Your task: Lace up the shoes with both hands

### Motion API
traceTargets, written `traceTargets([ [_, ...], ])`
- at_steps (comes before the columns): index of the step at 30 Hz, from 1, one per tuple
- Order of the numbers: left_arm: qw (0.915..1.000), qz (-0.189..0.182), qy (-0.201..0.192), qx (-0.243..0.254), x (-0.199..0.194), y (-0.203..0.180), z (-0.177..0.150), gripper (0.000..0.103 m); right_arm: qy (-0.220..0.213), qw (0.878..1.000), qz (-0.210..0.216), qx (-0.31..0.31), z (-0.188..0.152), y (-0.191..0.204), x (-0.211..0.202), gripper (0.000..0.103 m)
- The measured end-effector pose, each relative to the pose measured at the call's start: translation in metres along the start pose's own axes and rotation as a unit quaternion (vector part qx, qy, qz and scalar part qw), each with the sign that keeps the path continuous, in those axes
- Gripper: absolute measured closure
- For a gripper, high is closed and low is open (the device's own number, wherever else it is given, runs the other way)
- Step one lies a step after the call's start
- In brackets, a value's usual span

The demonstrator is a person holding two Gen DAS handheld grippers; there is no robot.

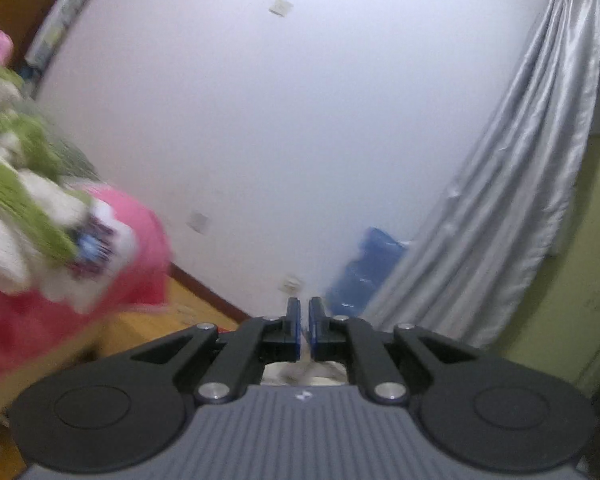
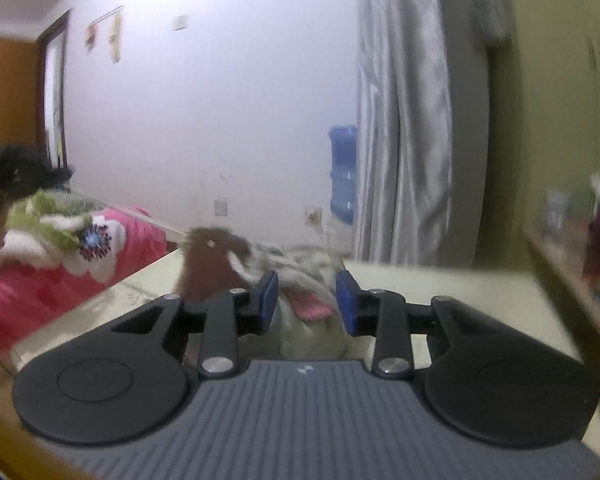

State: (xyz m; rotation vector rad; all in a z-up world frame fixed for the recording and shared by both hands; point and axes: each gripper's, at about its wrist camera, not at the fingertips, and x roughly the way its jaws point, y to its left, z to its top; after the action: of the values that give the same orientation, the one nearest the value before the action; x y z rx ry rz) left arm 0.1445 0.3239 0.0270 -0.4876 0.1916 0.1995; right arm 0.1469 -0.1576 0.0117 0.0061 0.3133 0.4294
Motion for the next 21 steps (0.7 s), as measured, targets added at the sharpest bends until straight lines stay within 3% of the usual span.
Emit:
traceTargets([
  [2, 0.9997, 0.000, 0.015, 0.019, -0.002, -0.004, -0.002, 0.103, 0.011, 1.000, -0.001, 0.009, -0.004, -0.003, 0.003, 0.072],
  [3, 0.9995, -0.011, 0.024, 0.015, -0.002, -0.006, -0.004, 0.102, 0.014, 1.000, -0.006, 0.008, -0.005, -0.002, 0.005, 0.072],
  [5, 0.9957, -0.054, 0.048, 0.059, -0.009, -0.029, -0.013, 0.101, 0.007, 1.000, -0.007, -0.009, -0.004, 0.003, 0.005, 0.072],
  [7, 0.9828, -0.112, 0.070, 0.129, -0.021, -0.066, -0.025, 0.098, 0.008, 1.000, 0.006, -0.009, -0.001, 0.004, 0.007, 0.072],
  [8, 0.9683, -0.149, 0.076, 0.185, -0.032, -0.095, -0.035, 0.089, 0.010, 1.000, 0.007, -0.010, 0.001, 0.006, 0.009, 0.071],
  [10, 0.9256, -0.209, 0.078, 0.306, -0.054, -0.153, -0.059, 0.076, 0.010, 1.000, 0.007, -0.017, 0.002, 0.011, 0.010, 0.071],
  [11, 0.8976, -0.233, 0.072, 0.367, -0.065, -0.182, -0.074, 0.072, 0.007, 1.000, 0.004, -0.025, 0.002, 0.014, 0.008, 0.071],
  [14, 0.8227, -0.283, 0.061, 0.489, -0.085, -0.248, -0.112, 0.072, 0.001, 0.999, 0.003, -0.033, 0.002, 0.019, 0.006, 0.071],
  [16, 0.7706, -0.294, 0.083, 0.559, -0.081, -0.279, -0.129, 0.071, 0.003, 1.000, -0.004, -0.028, 0.000, 0.021, 0.006, 0.071],
  [18, 0.7227, -0.296, 0.135, 0.610, -0.068, -0.301, -0.143, 0.071, 0.002, 1.000, -0.010, -0.026, -0.004, 0.020, 0.005, 0.071],
  [21, 0.6724, -0.276, 0.189, 0.660, -0.044, -0.321, -0.162, 0.071, -0.005, 0.999, -0.021, -0.025, -0.011, 0.020, 0.001, 0.071],
])
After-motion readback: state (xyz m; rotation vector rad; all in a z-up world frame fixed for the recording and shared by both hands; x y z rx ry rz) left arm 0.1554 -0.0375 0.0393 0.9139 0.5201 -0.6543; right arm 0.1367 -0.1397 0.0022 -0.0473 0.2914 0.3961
